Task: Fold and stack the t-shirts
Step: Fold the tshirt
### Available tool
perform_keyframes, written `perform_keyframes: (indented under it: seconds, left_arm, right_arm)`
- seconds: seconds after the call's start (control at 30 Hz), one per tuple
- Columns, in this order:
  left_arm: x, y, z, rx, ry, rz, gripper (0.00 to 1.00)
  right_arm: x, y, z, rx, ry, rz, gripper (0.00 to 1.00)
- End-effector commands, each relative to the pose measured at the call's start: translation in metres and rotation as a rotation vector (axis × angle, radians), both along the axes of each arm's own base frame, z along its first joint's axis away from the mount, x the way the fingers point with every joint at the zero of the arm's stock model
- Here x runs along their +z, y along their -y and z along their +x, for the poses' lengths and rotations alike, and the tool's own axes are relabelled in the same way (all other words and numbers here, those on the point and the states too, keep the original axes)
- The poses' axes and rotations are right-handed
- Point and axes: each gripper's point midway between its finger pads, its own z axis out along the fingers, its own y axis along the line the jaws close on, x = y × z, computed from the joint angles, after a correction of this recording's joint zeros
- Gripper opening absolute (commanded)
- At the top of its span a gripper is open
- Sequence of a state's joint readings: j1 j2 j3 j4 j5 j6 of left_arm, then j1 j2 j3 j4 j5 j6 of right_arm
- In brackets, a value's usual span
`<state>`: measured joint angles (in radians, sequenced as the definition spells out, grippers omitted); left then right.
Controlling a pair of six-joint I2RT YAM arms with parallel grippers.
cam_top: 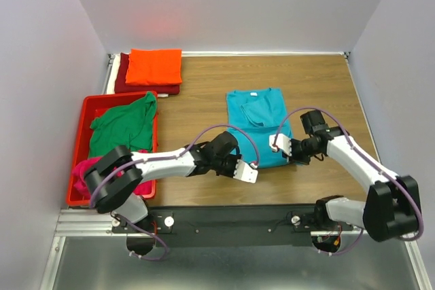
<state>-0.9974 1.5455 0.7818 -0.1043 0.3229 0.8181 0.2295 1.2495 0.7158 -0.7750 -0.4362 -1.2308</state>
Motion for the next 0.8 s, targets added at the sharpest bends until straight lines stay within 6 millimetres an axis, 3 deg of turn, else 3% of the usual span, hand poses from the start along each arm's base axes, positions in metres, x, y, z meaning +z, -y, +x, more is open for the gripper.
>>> perform_keyframes:
  seconds: [0.0, 0.17, 0.3, 0.47, 0.77]
  left_arm:
    - [0.030, -0.002, -0.008, 0.053, -0.016, -0.089, 0.00]
    - [0.068, -0.003, 0.004, 0.065, 0.097, -0.159, 0.00]
    - [0.095, -0.003, 0.028, 0.078, 0.206, -0.181, 0.00]
    - [0.127, -0.001, 0.049, 0.085, 0.261, -0.216, 0.00]
    - [0.160, -0.014, 0.080, 0.115, 0.344, -0.267, 0.00]
  right_arm:
    - [0.013, 0.005, -0.028, -0.024, -0.043, 0.002, 0.00]
    - [0.052, -0.001, -0.007, -0.132, 0.038, 0.052, 0.00]
    - [0.096, -0.004, 0.030, -0.194, 0.133, 0.069, 0.00]
    - [0.118, -0.008, 0.051, -0.222, 0.168, 0.082, 0.01]
    - [0.145, -0.009, 0.077, -0.259, 0.232, 0.094, 0.00]
